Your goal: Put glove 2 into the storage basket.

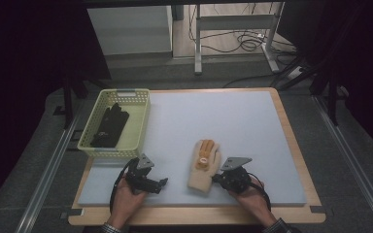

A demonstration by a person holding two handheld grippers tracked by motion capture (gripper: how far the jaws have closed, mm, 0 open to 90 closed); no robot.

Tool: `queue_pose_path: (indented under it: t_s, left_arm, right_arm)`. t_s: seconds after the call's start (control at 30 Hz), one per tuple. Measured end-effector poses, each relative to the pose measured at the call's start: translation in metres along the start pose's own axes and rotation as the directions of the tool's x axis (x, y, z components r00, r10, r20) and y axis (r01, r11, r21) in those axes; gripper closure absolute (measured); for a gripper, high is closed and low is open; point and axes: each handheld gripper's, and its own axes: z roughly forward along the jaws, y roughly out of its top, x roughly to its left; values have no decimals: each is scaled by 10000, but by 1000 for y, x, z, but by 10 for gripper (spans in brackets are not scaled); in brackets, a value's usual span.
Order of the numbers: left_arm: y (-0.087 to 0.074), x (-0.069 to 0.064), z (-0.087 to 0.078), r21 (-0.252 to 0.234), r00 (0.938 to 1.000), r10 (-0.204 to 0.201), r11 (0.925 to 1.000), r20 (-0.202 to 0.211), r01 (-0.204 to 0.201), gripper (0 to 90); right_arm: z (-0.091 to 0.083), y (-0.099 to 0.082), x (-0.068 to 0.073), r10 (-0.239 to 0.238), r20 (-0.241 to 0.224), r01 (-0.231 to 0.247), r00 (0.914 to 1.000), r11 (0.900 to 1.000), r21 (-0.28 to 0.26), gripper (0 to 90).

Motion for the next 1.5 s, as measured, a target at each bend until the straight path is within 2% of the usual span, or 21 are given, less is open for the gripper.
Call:
queue_pose_path:
  t_s: [0.47, 0.7, 0.83, 1.0, 1.13, 1.37, 1.5]
  left_arm:
    - [0, 0, 0, 2, 10000, -2, 10000, -2, 2, 23]
    - [0, 0, 0, 9, 10000, 9, 10000, -5, -9, 24]
    - [0, 0, 0, 11, 10000, 9, 10000, -4, -9, 24]
    - [0, 0, 0, 12, 10000, 9, 10000, -2, -9, 23]
    - [0, 0, 0, 14, 10000, 12, 10000, -10, -12, 23]
    - [0, 0, 0, 35, 10000, -4, 10000, 7, 4, 21]
    - [0, 0, 0, 40, 10000, -7, 10000, 9, 7, 22]
  right_arm:
    - [26, 21, 4, 42, 148, -40, 9999, 9999, -128, 873]
    - [45, 37, 6, -155, 303, 159, 9994, 9998, -147, 864]
    - [49, 40, 6, -254, 345, 260, 9991, 9995, -163, 855]
    - [43, 39, 6, -383, 297, 383, 9988, 9993, -2, 753]
    - [33, 37, 2, -479, 445, 480, 9979, 9988, -14, 696]
    - [9, 30, -14, -24, 925, 40, 9957, 9998, -172, 593]
    - [-7, 23, -24, 191, 1322, -163, 9910, 9996, -222, 529]
